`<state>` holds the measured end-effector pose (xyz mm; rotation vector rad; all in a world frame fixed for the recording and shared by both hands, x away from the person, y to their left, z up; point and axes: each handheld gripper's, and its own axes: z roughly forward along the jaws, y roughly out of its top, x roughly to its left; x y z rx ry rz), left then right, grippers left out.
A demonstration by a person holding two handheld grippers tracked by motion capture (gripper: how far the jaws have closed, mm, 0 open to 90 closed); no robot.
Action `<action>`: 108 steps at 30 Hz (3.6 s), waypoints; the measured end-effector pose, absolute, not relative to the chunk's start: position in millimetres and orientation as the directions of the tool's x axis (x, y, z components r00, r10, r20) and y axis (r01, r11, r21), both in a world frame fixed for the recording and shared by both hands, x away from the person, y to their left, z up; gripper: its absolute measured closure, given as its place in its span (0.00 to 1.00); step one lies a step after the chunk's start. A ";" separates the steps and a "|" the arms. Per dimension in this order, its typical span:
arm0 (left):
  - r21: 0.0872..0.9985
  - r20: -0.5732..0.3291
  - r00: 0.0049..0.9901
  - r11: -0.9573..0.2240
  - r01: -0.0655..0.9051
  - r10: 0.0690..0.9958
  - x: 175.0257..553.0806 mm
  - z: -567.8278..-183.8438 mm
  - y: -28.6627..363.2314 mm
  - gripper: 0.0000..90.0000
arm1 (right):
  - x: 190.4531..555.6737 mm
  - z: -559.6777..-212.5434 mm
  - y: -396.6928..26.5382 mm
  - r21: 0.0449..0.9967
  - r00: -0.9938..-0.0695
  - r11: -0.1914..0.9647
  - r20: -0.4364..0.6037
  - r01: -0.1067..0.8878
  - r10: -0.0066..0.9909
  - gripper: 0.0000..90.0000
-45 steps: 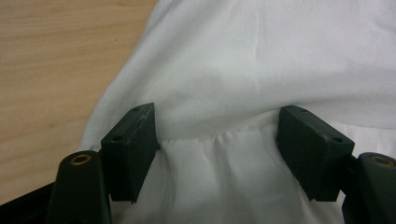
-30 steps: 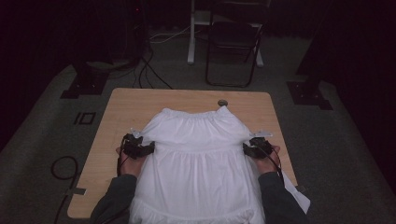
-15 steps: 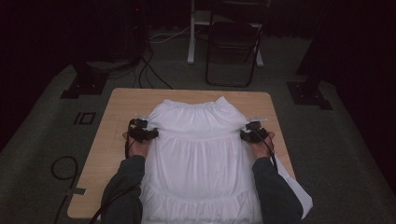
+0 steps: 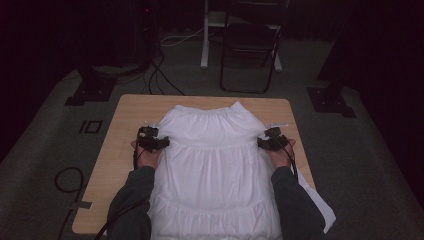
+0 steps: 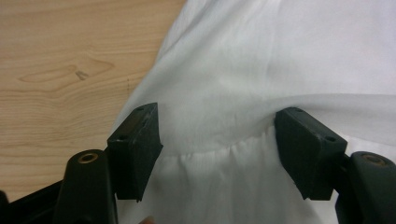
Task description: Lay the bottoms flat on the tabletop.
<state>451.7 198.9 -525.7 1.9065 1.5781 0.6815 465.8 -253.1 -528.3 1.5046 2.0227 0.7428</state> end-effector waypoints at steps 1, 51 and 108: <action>0.710 0.029 0.182 -0.148 0.689 0.983 449.2 -523.3 199.3 0.37 | 463.2 -526.6 -254.5 0.693 -0.260 0.235 -0.070 0.682 0.963 0.42; 0.656 -0.046 0.145 -0.080 0.751 0.988 187.9 -535.5 310.6 0.49 | 278.7 -536.6 -289.3 0.670 -0.412 0.383 -0.124 0.636 0.903 0.41; 0.736 -0.007 -0.140 0.100 0.670 0.990 253.0 -522.8 418.0 0.69 | 276.4 -538.3 -287.4 0.699 -0.438 0.374 -0.095 0.610 0.894 0.42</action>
